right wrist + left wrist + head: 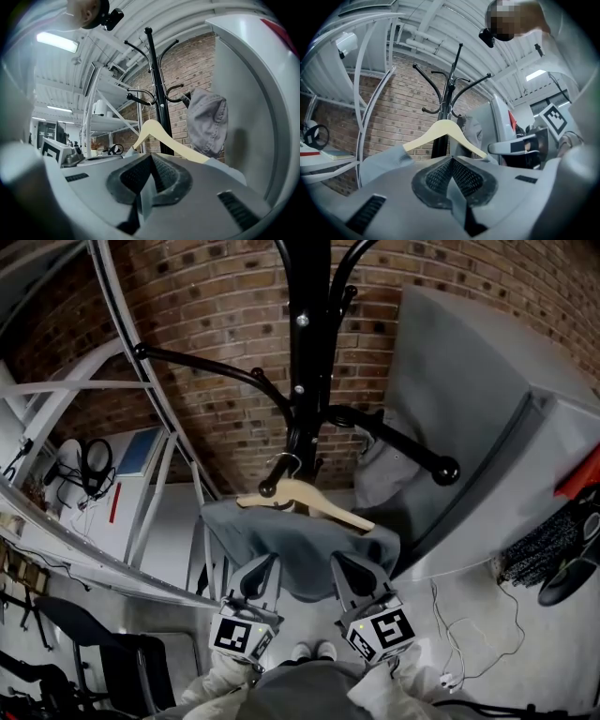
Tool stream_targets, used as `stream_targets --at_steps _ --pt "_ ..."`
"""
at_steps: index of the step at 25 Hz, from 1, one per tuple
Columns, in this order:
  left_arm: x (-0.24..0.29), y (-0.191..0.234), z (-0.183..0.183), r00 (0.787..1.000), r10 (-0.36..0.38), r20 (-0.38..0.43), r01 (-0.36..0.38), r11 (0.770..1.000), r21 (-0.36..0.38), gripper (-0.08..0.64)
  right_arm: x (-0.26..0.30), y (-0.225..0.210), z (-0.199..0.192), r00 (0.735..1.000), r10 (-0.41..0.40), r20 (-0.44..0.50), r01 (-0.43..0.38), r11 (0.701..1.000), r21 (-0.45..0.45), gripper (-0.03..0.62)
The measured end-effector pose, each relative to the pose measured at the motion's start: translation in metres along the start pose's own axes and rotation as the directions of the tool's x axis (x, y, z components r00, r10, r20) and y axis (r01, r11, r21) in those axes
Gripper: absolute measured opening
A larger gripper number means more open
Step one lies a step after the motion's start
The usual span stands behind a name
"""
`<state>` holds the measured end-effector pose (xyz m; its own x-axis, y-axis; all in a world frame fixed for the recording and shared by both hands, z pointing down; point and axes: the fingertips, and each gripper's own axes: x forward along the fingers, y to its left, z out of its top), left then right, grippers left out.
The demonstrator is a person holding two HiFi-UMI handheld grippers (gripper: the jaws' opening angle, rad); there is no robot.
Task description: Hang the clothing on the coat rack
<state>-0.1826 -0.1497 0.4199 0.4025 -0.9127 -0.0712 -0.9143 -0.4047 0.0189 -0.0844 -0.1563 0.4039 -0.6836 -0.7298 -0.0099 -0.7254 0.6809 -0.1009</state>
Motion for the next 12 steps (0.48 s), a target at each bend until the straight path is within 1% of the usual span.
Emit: stream_targets --at_steps 5,12 --pt "-0.0006 0.0033 0.0026 1.0 -0.027 0.008 0.027 1.0 -0.008 0.009 0.0031 0.0037 0.0026 1.0 -0.013 0.004 0.013 1.0 -0.008 0.023" --pt "-0.0023 0.0085 0.0012 0.999 -0.038 0.001 0.038 0.999 -0.017 0.009 0.0059 0.0052 0.0013 1.0 -0.024 0.009 0.024 1.0 -0.006 0.023"
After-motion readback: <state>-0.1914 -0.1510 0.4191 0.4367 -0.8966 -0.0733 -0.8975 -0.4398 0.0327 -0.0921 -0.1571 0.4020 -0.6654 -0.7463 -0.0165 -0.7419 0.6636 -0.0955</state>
